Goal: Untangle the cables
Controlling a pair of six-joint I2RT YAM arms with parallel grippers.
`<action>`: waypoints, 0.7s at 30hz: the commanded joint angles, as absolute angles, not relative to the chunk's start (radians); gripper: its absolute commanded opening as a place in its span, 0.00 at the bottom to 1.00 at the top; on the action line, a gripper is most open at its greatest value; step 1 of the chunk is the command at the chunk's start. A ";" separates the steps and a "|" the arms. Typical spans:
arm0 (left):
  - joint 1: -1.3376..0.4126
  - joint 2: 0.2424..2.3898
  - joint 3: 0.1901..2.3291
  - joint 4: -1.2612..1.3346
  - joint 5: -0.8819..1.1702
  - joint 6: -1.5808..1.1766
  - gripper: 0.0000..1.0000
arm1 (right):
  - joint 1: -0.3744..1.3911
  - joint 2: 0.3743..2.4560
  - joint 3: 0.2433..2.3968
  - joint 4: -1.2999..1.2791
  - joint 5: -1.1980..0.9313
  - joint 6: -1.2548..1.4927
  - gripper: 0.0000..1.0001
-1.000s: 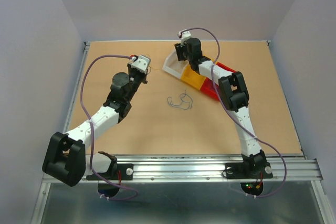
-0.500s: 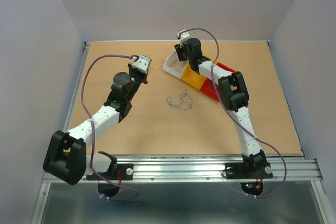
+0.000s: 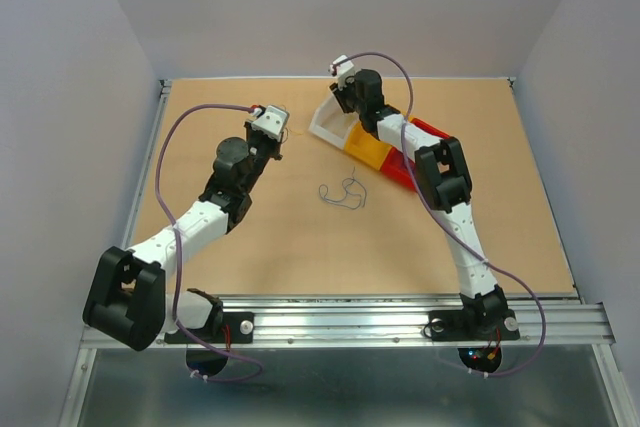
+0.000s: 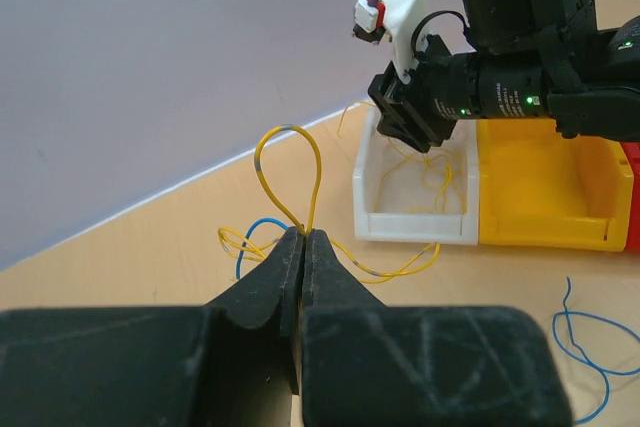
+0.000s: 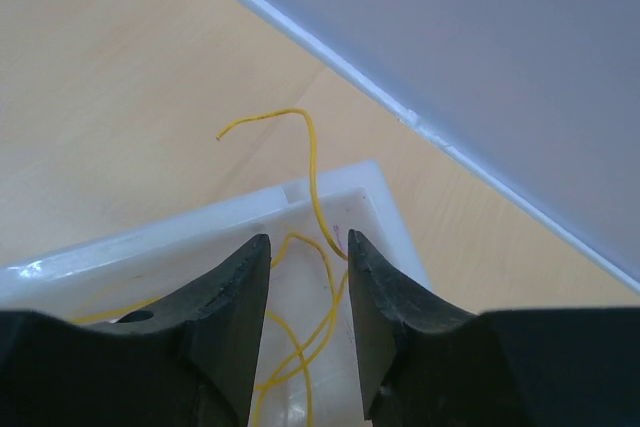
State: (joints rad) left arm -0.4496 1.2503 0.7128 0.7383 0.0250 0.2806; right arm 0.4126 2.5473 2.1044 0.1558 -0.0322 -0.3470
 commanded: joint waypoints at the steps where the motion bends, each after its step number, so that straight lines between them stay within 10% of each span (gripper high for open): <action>1: -0.445 1.255 0.716 0.808 0.028 0.293 0.00 | 0.414 2.577 2.186 0.178 -0.115 -0.425 0.38; 6: -0.445 1.256 0.718 0.808 0.026 0.293 0.00 | 0.413 2.586 2.191 0.176 -0.231 -0.462 0.34; 12: -0.443 1.252 0.716 0.808 0.028 0.295 0.00 | 0.413 2.553 2.157 0.178 -0.291 -0.453 0.01; 21: -0.443 1.241 0.713 0.808 0.025 0.293 0.00 | 0.414 2.444 2.016 0.242 -0.331 -0.385 0.01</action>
State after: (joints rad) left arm -0.4496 1.2671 0.7128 0.7429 0.0250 0.2832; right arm 0.4118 2.5641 2.0903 0.1577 -0.2962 -0.4297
